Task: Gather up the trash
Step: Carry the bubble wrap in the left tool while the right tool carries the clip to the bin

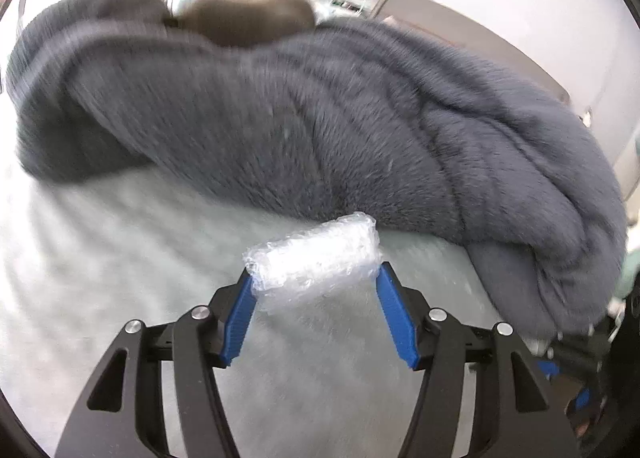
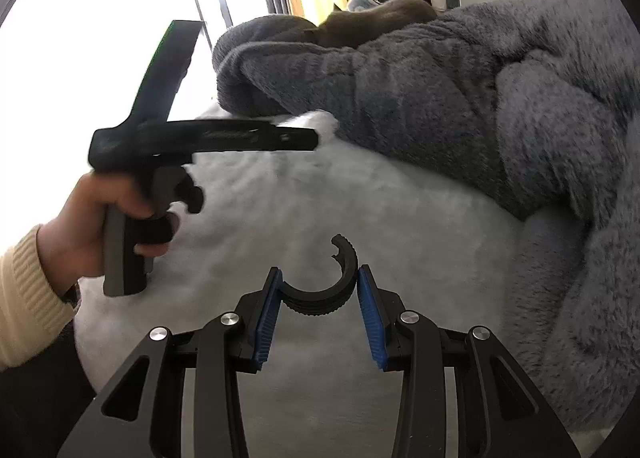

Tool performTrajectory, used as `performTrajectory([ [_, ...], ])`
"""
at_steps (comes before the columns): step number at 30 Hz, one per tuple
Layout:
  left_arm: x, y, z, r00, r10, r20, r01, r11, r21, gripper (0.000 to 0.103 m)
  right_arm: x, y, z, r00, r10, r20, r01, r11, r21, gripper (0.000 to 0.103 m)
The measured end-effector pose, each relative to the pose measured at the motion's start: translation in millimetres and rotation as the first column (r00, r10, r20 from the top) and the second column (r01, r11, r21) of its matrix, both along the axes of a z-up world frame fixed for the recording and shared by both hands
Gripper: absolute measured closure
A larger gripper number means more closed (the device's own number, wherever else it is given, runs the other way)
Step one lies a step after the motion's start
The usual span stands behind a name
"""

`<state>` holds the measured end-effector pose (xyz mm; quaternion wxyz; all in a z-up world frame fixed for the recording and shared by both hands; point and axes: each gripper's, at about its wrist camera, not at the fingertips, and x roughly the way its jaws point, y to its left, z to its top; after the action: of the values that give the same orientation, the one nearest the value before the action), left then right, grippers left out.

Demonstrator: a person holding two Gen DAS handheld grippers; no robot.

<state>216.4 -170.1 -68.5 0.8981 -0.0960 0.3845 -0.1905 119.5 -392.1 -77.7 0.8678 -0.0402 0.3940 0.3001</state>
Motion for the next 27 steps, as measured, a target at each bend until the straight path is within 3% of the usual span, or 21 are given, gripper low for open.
performTrajectory([
  [11, -101, 62, 43, 0.993, 0.026, 0.113, -0.034, 0.997, 0.069, 0.041, -22, 38, 15, 0.999, -0.029, 0.017, 0.029, 0.999, 0.026, 0.064],
  [18, -152, 98, 43, 0.989, 0.083, 0.123, -0.09, 0.995, 0.051, 0.041, -50, 64, 21, 0.99, -0.134, 0.037, 0.133, 0.99, 0.04, 0.064],
  [27, -197, 133, 34, 0.978, 0.165, 0.129, -0.178, 0.979, 0.098, 0.041, -78, 85, 26, 0.965, -0.254, 0.059, 0.249, 0.965, 0.084, 0.064],
])
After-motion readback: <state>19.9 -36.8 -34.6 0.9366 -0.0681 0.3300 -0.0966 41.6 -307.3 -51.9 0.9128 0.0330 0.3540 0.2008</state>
